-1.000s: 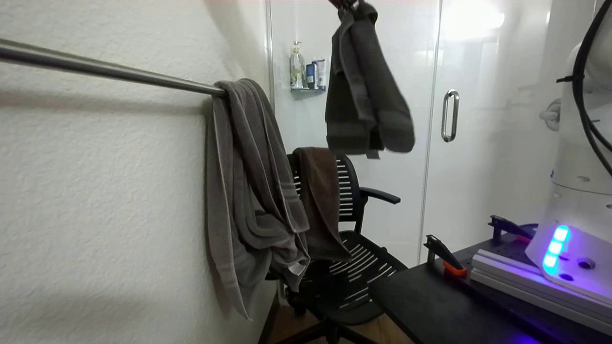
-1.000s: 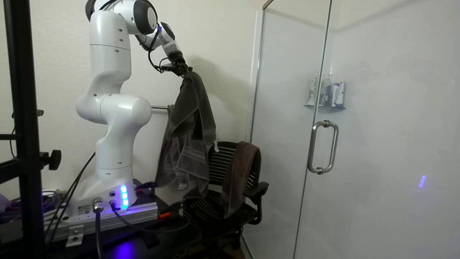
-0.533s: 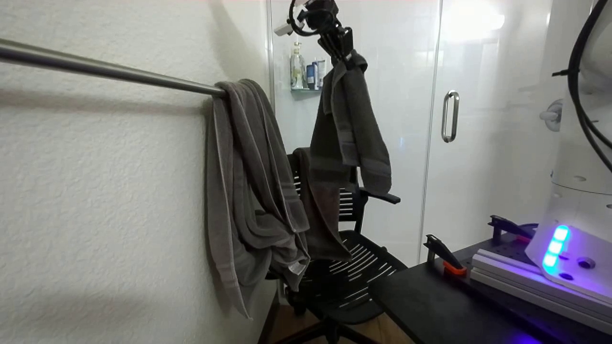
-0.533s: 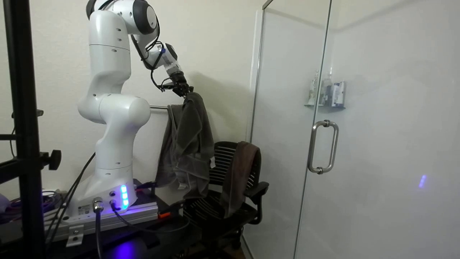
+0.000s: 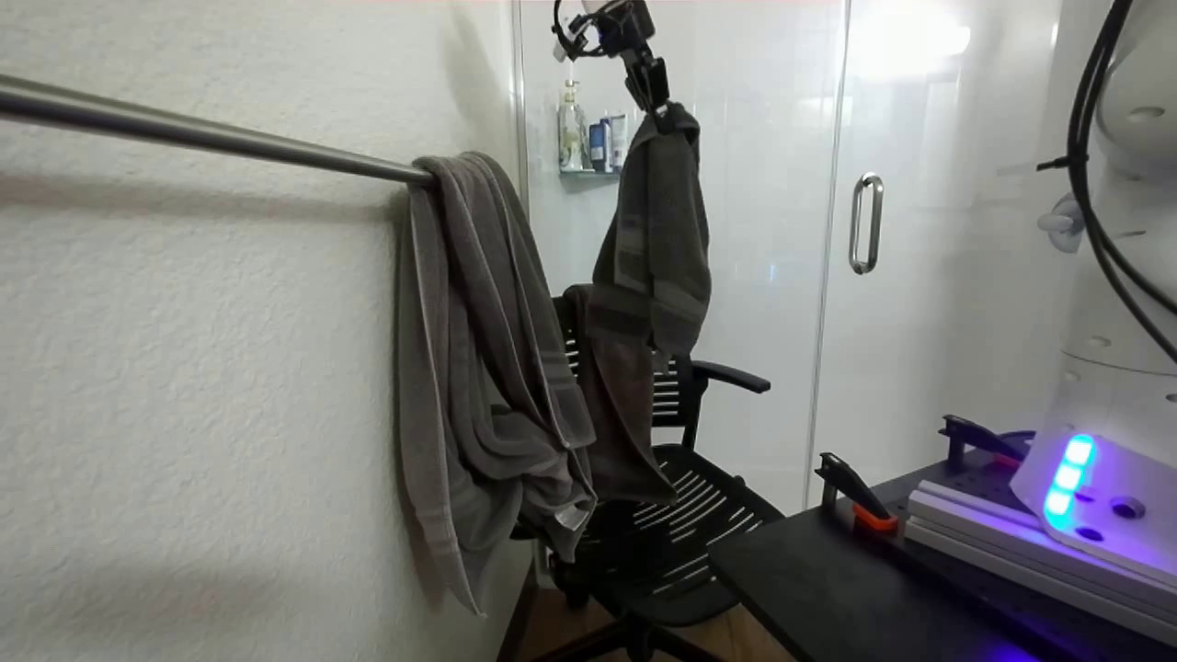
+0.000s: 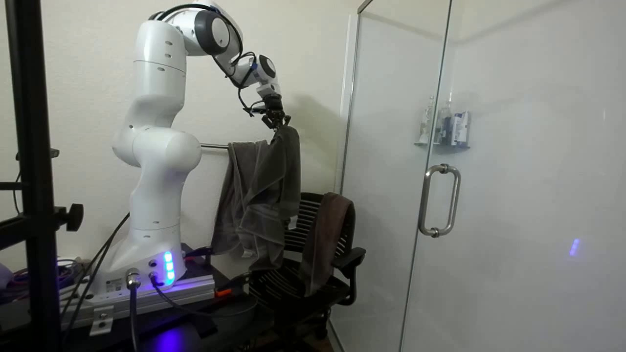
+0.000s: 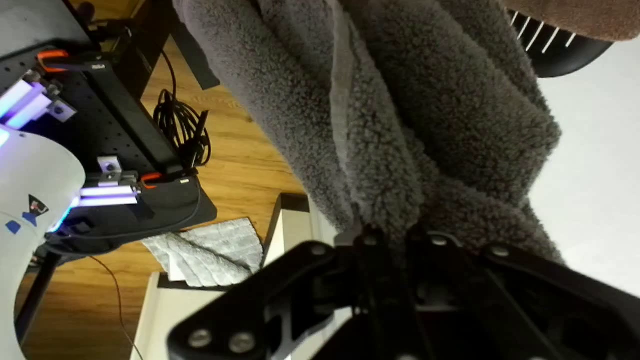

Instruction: Remove the leftmost towel from the bar and put it on the black seat

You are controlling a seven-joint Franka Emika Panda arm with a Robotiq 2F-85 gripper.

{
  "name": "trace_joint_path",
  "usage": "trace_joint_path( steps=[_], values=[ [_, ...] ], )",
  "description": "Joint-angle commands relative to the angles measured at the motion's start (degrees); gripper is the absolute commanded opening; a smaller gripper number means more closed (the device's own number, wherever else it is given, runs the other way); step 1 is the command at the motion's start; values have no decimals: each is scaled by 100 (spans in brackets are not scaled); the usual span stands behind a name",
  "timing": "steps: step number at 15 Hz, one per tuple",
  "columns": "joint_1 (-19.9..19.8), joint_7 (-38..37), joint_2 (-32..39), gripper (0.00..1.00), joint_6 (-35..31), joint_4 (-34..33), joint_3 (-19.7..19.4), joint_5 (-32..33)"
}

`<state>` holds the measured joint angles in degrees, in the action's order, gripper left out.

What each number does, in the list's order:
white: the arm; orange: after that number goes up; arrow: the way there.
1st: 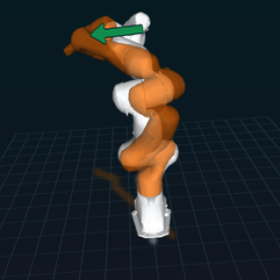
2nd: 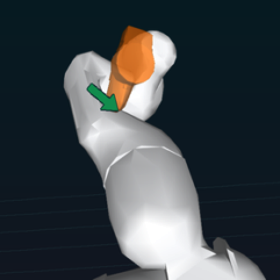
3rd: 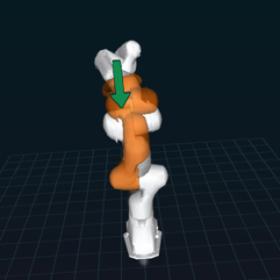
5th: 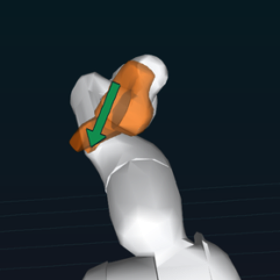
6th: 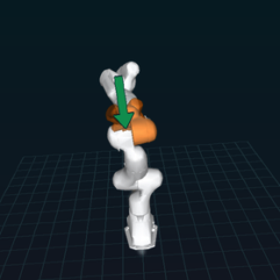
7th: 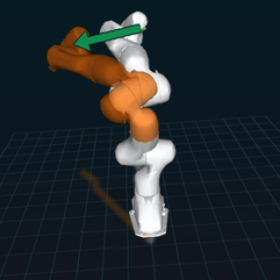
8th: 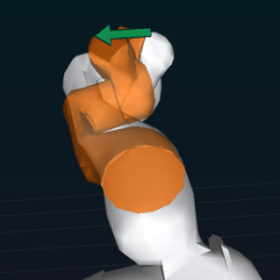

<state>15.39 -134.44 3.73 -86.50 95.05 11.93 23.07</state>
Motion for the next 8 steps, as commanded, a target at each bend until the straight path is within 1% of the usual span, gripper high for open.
trace_joint_path(
  steps=[1,3,5,8],
  values=[
    [-351,240,1095,3,91,-1433,-304,-733],
    [-389,351,1576,3,-20,-1832,-382,-1344],
    [-494,447,1969,3,-259,-1971,-482,-1977],
    [-668,895,2186,3,-1041,-1773,-543,-2786]
  ],
)
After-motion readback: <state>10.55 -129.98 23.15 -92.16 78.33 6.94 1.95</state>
